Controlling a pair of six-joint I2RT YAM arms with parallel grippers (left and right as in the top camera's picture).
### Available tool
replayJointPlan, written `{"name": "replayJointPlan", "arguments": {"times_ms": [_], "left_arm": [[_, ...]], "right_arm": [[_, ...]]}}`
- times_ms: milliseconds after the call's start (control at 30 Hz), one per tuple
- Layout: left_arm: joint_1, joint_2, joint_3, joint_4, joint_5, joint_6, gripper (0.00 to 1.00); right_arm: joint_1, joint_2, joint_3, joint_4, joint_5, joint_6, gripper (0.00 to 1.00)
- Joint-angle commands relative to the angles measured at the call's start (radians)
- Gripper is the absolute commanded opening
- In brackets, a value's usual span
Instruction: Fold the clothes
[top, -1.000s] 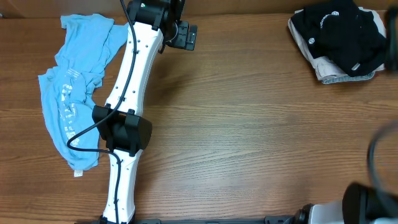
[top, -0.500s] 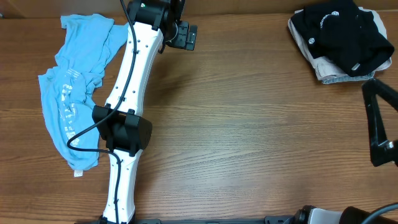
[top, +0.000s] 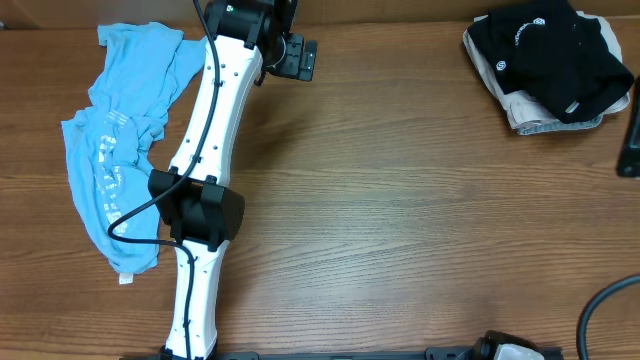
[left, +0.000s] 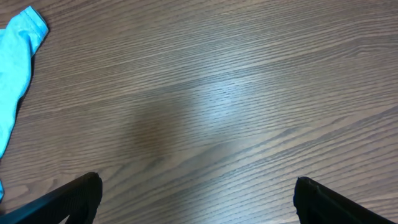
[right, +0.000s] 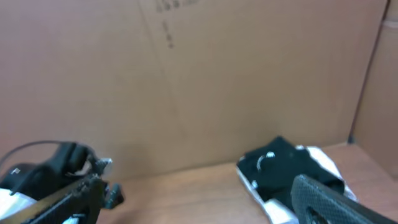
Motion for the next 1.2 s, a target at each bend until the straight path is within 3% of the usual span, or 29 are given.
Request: {"name": "replayJointPlan", "arguments": {"times_ms": [0, 333, 600, 900, 1167], "left_arm": [[0.003, -0.006, -0.005, 0.002, 0.011, -0.018, 1.0], [0.003, -0.006, -0.005, 0.002, 0.011, -0.018, 1.0], [0.003, -0.006, -0.005, 0.002, 0.011, -0.018, 1.0], [0.003, -0.006, -0.005, 0.002, 0.011, -0.018, 1.0], [0.003, -0.006, -0.005, 0.002, 0.011, -0.018, 1.0]], "right_arm": [[0.043, -0.129, -0.266, 0.131, 0.104, -0.017, 1.0], [0.086, -0.462, -1.129, 0.71, 0.086, -0.016, 1.0], [0.144, -0.737, -1.684, 1.054, 0.068, -0.012, 1.0], [0.208, -0.936, -2.098, 1.31, 0.069, -0.012, 1.0], [0.209, -1.091, -2.264, 1.337, 0.122, -0.013, 1.0]]}}
